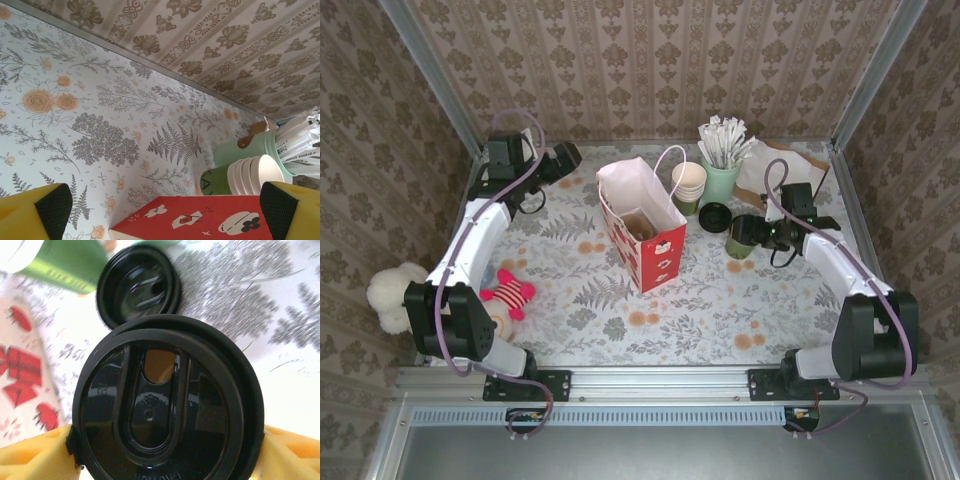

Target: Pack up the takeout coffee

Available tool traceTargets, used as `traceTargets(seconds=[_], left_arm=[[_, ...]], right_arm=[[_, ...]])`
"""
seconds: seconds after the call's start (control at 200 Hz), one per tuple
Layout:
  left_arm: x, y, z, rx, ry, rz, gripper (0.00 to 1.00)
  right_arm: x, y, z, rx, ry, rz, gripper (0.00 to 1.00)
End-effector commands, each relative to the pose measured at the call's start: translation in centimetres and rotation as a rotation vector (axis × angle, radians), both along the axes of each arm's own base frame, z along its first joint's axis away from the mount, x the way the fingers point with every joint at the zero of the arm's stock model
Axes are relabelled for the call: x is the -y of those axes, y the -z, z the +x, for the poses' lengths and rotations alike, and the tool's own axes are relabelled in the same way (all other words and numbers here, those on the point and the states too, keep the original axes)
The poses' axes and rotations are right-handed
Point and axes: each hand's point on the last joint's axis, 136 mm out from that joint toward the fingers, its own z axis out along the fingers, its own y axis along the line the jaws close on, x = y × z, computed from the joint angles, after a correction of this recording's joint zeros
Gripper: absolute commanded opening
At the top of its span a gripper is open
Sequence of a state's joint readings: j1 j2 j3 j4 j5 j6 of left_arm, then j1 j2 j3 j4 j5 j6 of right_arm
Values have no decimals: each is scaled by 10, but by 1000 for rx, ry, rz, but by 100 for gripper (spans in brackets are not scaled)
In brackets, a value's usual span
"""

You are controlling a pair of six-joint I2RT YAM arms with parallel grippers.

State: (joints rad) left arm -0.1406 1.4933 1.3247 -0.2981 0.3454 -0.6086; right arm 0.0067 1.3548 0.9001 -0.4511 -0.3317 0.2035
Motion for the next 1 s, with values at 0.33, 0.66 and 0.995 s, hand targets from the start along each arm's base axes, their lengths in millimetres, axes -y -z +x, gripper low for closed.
traceTargets(seconds=[0.33,0.66,0.995], left_arm=[[12,-20,-4,77,68,8,100],[12,-23,-8,85,67,13,100],[11,-20,-6,72,64,20,100]], right_arm=[[-76,-9,-40,34,-421,38,79],[-80,-6,-51,-21,-509,-9,83],[-76,-21,-41,7,-482,-57,94]])
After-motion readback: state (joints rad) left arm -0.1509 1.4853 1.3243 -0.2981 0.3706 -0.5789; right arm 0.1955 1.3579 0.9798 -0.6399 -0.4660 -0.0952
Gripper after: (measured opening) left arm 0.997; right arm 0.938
